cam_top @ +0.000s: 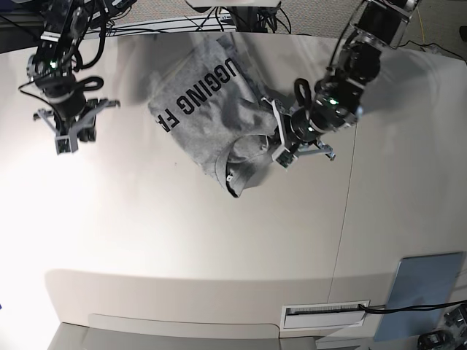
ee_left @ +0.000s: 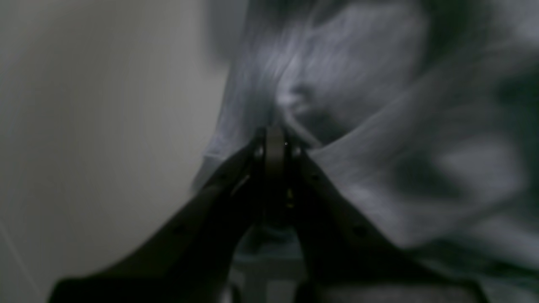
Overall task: Fold the T-shirt properly
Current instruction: 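Fold the grasped shirt edge over with the left gripper and lay it flat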
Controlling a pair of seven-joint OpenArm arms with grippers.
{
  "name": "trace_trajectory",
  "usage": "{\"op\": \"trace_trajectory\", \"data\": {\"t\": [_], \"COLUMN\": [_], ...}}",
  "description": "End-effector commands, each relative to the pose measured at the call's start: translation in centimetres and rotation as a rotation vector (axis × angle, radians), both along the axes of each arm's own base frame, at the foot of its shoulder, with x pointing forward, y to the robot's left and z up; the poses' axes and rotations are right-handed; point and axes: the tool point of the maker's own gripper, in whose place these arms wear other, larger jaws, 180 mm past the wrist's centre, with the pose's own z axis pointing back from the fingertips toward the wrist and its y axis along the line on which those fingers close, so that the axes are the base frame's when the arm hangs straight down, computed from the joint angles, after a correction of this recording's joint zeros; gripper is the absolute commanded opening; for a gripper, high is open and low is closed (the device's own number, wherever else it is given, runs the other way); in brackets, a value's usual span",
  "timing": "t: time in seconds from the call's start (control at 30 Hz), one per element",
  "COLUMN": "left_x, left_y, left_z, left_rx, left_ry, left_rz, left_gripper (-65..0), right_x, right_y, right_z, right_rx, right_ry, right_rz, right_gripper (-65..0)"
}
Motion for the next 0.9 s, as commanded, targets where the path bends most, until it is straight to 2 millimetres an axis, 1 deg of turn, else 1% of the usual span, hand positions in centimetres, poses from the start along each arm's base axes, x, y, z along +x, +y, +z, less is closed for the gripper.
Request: {"op": "trace_trajectory", "data": {"t": [0.0,0.03,0.1,0.17,0.27,0.33,0.4,0.47,0.53,0.63,0.73,0.8,0.87], "left_x": [0.2,-0.2,-1.0,-1.6,-2.9,-4.2,-5.7,-6.4,-6.2,-4.7,-3.2,-2.3,-1.2], "left_y": [-0.7,-0.9,-0.7,0.2,2.2,2.9,2.3,1.3,1.1,1.7,2.6,3.2,3.7], "left_z": [1.8,2.4,3.5,4.0,3.1,2.1,1.7,1.9,1.9,1.1,-0.8,-2.2,-3.2], "left_rx": [-0.047,-0.068,-0.099,-0.105,-0.092,-0.101,-0.145,-0.209,-0.23,-0.184,-0.128,-0.123,-0.122], "left_ry": [-0.035,-0.037,-0.04,-0.035,0.003,0.042,0.057,0.044,0.036,0.019,0.026,0.044,0.046], "left_rz": [-0.021,-0.034,-0.038,-0.01,0.053,0.08,0.068,0.058,0.094,0.166,0.201,0.22,0.235], "left_gripper": [-65.0,-65.0,-65.0,-65.0,-65.0,-65.0,-65.0,-65.0,-65.0,-65.0,-65.0,-65.0,-65.0], "right_x": [1.4,1.8,2.6,3.2,3.1,2.8,2.2,1.8,1.4,0.2,-1.7,-3.1,-4.5], "right_y": [-0.2,0.0,0.9,2.3,4.9,6.5,7.8,8.8,9.4,9.5,9.6,10.0,10.5], "right_z": [1.3,1.1,0.3,-0.7,-2.0,-2.8,-3.5,-4.0,-4.4,-5.3,-6.4,-7.0,-7.5], "right_rx": [-0.001,0.014,0.057,0.079,0.091,0.094,0.096,0.1,0.104,0.105,0.112,0.12,0.139], "right_ry": [-0.055,-0.054,-0.034,-0.004,0.046,0.08,0.121,0.141,0.159,0.201,0.249,0.274,0.291], "right_rz": [0.007,0.007,0.023,0.057,0.132,0.177,0.213,0.24,0.256,0.256,0.26,0.287,0.304], "right_gripper": [-57.6,-57.6,-57.6,-57.6,-57.6,-57.6,-57.6,-57.6,-57.6,-57.6,-57.6,-57.6,-57.6]}}
